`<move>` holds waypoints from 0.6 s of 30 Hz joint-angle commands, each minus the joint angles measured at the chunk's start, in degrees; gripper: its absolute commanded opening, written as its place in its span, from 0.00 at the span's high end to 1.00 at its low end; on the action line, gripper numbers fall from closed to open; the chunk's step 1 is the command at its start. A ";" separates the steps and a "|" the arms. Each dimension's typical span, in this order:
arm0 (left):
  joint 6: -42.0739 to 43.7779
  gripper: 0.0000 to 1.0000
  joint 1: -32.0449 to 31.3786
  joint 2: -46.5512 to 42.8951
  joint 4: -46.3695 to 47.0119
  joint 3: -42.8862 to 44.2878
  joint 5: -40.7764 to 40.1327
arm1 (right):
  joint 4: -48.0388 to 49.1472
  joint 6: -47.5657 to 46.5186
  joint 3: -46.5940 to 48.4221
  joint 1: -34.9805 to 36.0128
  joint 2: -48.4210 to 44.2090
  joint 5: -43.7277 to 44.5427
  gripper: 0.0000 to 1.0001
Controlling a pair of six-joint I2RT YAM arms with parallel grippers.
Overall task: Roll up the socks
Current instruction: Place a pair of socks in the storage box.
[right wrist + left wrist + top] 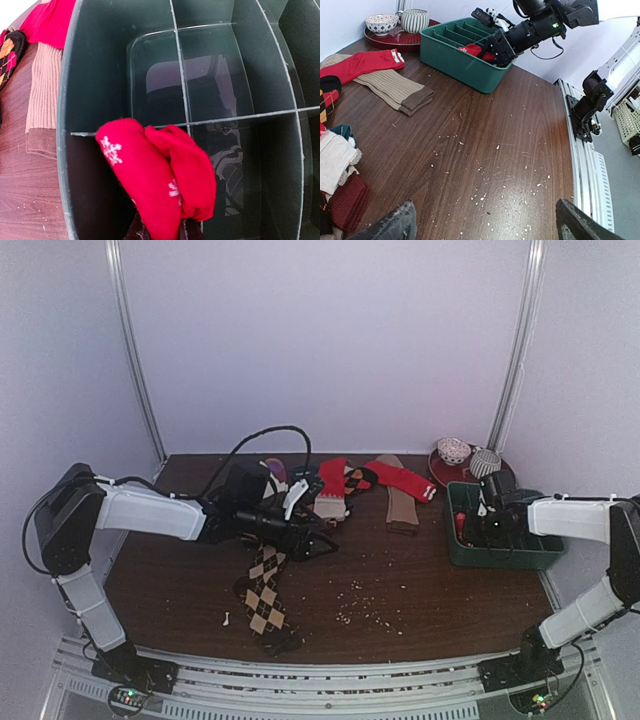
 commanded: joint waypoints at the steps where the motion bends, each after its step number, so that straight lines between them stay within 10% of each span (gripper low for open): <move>1: 1.23 0.04 -0.33 -1.23 1.02 0.78 0.94 | -6.11 -0.14 -0.95 -0.47 4.03 3.96 1.00; 18: 2.44 0.04 -0.45 -1.87 -0.60 0.87 -0.53 | -8.24 -1.16 3.35 -0.17 11.64 3.05 0.83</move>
